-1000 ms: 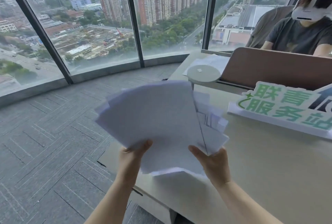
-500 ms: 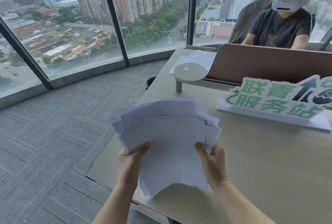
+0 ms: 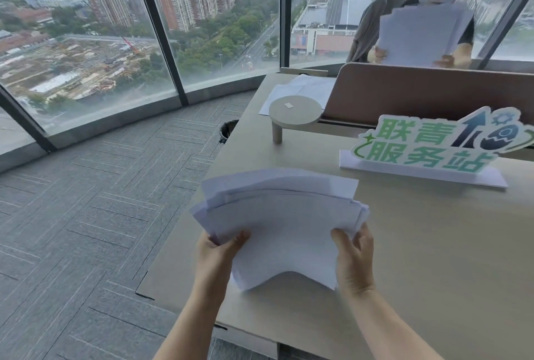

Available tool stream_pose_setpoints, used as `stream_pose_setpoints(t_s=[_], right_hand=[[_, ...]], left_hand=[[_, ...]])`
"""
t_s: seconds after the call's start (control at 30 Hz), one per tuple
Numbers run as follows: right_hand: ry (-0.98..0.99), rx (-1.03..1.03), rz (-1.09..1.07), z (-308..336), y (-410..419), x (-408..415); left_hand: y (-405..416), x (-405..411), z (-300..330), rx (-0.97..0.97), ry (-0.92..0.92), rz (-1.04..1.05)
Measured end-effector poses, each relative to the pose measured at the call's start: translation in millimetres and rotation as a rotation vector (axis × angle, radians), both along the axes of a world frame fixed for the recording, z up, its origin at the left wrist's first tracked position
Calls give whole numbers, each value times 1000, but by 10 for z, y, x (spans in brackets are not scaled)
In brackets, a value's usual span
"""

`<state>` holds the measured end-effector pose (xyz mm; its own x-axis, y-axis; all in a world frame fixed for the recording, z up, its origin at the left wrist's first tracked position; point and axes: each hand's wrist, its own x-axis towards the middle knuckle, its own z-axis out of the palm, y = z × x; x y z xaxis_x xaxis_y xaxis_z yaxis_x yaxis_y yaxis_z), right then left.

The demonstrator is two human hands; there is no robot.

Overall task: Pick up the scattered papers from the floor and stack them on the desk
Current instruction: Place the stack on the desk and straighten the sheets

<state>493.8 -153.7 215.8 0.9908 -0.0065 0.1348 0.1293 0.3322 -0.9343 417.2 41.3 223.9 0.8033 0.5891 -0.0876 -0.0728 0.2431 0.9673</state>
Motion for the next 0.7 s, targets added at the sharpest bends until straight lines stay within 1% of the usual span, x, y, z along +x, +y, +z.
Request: stream_pose_setpoints(t_s=[0.1, 0.23, 0.37, 0.47, 0.57, 0.63, 0.7], right_hand=[[-42, -10, -4, 123, 66, -30], [-89, 18, 8, 194, -28, -7], [-64, 5, 136, 23, -181, -14], [13, -32, 97, -79, -239, -29], [104, -134, 22, -115, -206, -50], [112, -173, -19, -55, -167, -75], [93, -162, -44, 47, -166, -78]], left_hand=[[6, 65, 39, -23, 16, 7], [66, 108, 77, 13, -8, -18], [40, 48, -37, 11, 55, -101], [-37, 17, -114, 3, 94, -145], [-122, 57, -146, 12, 120, -166], [-169, 99, -127, -4, 116, -141], [-195, 141, -110, -8, 106, -130]])
